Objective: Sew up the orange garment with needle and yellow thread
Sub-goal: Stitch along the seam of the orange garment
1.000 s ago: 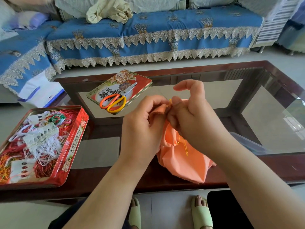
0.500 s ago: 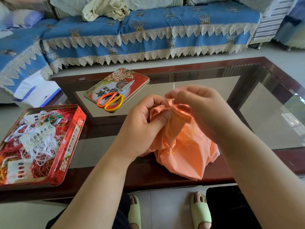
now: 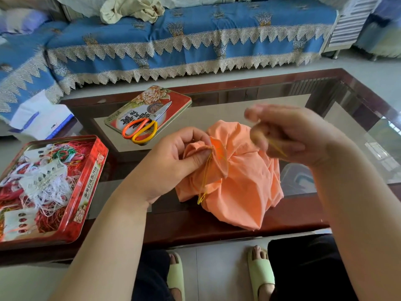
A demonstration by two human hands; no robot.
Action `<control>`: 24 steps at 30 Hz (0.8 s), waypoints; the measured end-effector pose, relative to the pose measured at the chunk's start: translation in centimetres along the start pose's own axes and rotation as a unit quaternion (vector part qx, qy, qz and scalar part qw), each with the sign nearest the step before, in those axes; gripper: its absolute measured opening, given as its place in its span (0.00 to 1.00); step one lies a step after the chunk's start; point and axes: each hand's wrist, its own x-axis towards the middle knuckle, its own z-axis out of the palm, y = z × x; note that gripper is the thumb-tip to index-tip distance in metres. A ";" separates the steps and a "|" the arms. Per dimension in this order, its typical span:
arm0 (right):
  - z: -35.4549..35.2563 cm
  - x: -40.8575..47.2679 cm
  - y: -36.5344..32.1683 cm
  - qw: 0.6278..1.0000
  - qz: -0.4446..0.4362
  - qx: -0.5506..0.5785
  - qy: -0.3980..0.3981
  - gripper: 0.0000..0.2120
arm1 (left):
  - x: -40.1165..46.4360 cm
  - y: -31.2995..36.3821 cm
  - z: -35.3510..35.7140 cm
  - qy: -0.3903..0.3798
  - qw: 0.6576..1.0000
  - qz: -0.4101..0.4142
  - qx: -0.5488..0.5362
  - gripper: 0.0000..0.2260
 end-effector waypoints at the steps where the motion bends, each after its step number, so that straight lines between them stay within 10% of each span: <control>1: -0.3 0.2 -0.1 0.998 -0.037 0.056 0.020 0.06 | 0.0 -0.1 0.0 -0.006 1.000 -0.003 -0.002 0.03; 13: -0.4 1.0 0.1 0.941 -0.236 0.086 0.225 0.11 | -0.1 -0.1 -0.5 -0.053 0.994 -0.033 -0.089 0.05; 24: 2.0 1.3 0.8 0.973 -0.163 -0.016 0.165 0.11 | -0.3 0.2 -0.8 -0.044 0.989 -0.019 -0.141 0.10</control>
